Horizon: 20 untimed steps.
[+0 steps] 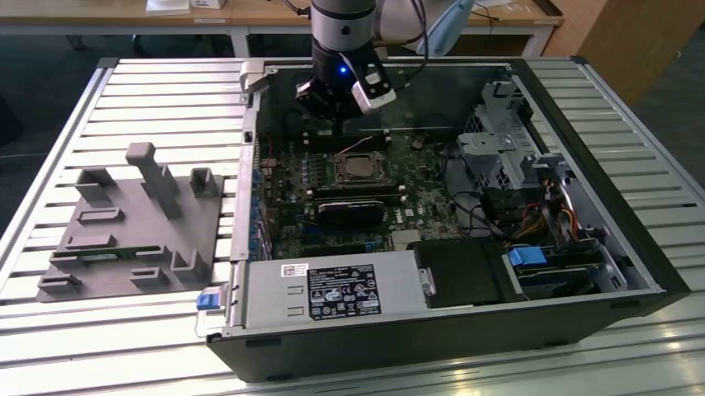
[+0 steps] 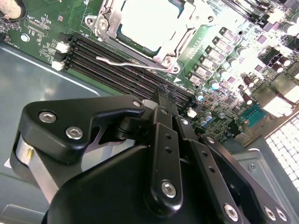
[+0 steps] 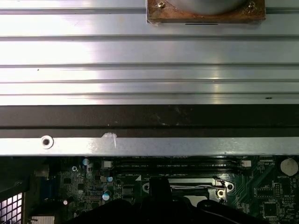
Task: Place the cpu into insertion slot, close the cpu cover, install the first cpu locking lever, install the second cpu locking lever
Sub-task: 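Install the first cpu locking lever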
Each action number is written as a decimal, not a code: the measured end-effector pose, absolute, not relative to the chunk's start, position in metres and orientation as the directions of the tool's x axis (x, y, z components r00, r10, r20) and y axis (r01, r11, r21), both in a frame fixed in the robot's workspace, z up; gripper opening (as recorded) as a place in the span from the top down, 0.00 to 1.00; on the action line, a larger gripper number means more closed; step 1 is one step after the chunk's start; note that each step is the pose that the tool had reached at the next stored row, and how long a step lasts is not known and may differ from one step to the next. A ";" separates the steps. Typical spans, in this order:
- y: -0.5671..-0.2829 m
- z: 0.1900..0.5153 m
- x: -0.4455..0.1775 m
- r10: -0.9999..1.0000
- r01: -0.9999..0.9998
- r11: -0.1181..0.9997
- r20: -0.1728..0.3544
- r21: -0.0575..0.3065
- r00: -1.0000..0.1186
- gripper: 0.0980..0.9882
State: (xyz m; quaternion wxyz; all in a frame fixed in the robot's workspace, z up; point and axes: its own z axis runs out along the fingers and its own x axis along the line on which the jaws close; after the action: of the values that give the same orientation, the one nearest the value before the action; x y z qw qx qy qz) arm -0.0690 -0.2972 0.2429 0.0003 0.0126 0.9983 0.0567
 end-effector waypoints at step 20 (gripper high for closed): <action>-0.297 0.244 -0.069 0.025 0.025 0.993 0.001 0.113 -1.000 0.99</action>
State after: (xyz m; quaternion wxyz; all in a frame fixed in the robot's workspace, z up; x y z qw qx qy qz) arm -0.0690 -0.2972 0.2435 0.0003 0.0126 0.9983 0.0567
